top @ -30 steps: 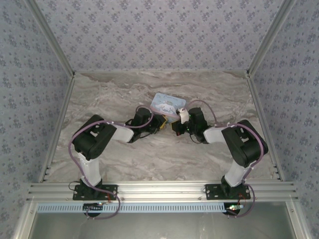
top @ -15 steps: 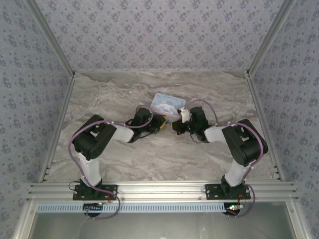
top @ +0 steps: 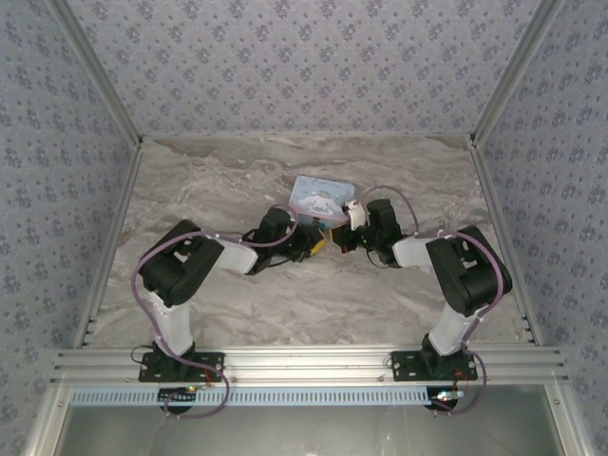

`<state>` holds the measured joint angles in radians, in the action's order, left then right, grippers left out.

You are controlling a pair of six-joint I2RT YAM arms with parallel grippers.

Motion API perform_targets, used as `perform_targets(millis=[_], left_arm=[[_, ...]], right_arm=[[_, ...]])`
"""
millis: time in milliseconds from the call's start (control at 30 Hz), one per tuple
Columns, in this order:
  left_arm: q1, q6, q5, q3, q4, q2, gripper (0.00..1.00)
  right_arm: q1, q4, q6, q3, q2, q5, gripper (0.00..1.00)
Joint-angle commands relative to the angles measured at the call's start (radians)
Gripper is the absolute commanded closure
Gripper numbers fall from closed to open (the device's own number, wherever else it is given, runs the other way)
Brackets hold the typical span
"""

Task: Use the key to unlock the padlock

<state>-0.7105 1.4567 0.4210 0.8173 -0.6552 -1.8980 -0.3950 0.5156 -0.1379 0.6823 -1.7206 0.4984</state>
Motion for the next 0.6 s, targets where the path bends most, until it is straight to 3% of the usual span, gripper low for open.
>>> perform_targets(millis=[0,267,567], left_arm=[[0.000,-0.011,0.052,0.011,0.007,0.037,0.80],[0.014,-0.027,0.012,-0.019,0.022,0.074,0.78],[0.071,-0.085,-0.023,-0.046,0.097,0.170,0.67]], right_arm=[[0.002,0.009,0.036,0.020,0.007,0.013,1.00],[-0.004,-0.009,0.045,0.016,0.000,0.002,1.00],[-0.032,-0.042,0.063,0.035,-0.033,-0.020,1.00]])
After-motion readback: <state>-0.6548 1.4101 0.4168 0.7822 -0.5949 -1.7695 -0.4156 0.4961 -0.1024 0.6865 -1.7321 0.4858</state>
